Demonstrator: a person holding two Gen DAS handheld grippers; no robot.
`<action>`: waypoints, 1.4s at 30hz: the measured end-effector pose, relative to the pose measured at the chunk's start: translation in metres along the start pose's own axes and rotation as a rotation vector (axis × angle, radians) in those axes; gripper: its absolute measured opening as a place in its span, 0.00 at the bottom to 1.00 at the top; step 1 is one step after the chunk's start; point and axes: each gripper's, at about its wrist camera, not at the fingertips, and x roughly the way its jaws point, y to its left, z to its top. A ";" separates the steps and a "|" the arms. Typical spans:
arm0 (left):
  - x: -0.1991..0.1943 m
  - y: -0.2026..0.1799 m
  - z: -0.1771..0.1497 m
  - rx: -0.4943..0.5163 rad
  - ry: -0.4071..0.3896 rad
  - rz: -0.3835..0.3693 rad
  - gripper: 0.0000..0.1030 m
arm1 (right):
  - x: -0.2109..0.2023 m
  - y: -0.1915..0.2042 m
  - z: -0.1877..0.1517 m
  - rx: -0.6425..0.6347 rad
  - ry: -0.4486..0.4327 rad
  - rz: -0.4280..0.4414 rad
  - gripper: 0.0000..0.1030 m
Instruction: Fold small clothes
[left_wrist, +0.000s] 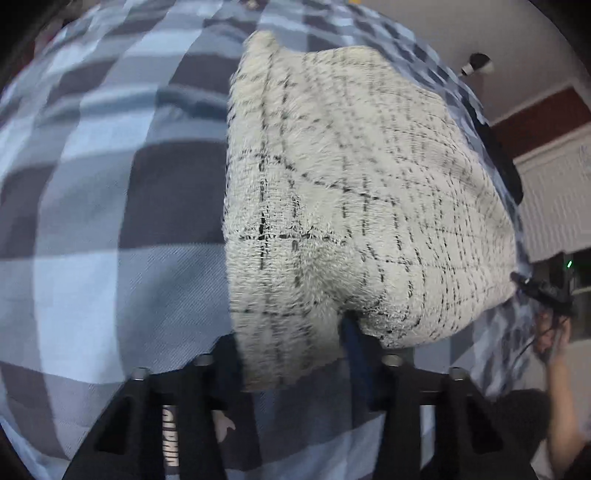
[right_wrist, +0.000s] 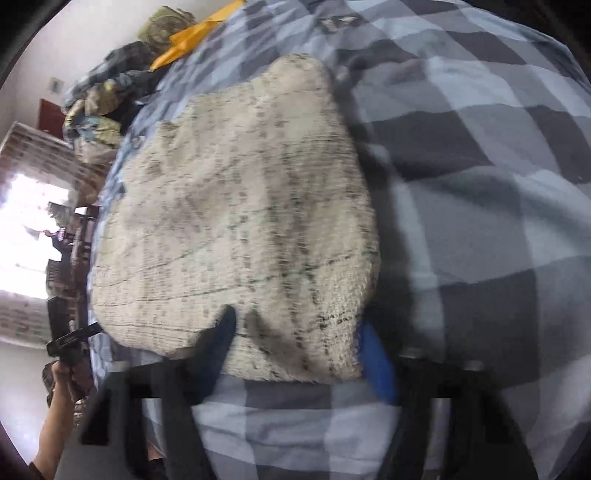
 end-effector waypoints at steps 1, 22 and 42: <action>-0.002 -0.002 -0.001 0.009 -0.002 -0.001 0.30 | 0.000 -0.001 0.000 0.012 0.005 0.012 0.15; -0.016 0.026 -0.006 -0.142 0.005 0.003 0.09 | -0.020 0.005 -0.003 0.078 -0.087 -0.093 0.09; -0.043 0.013 -0.009 0.082 -0.053 0.029 0.99 | -0.009 -0.014 -0.026 -0.290 -0.103 -0.200 0.63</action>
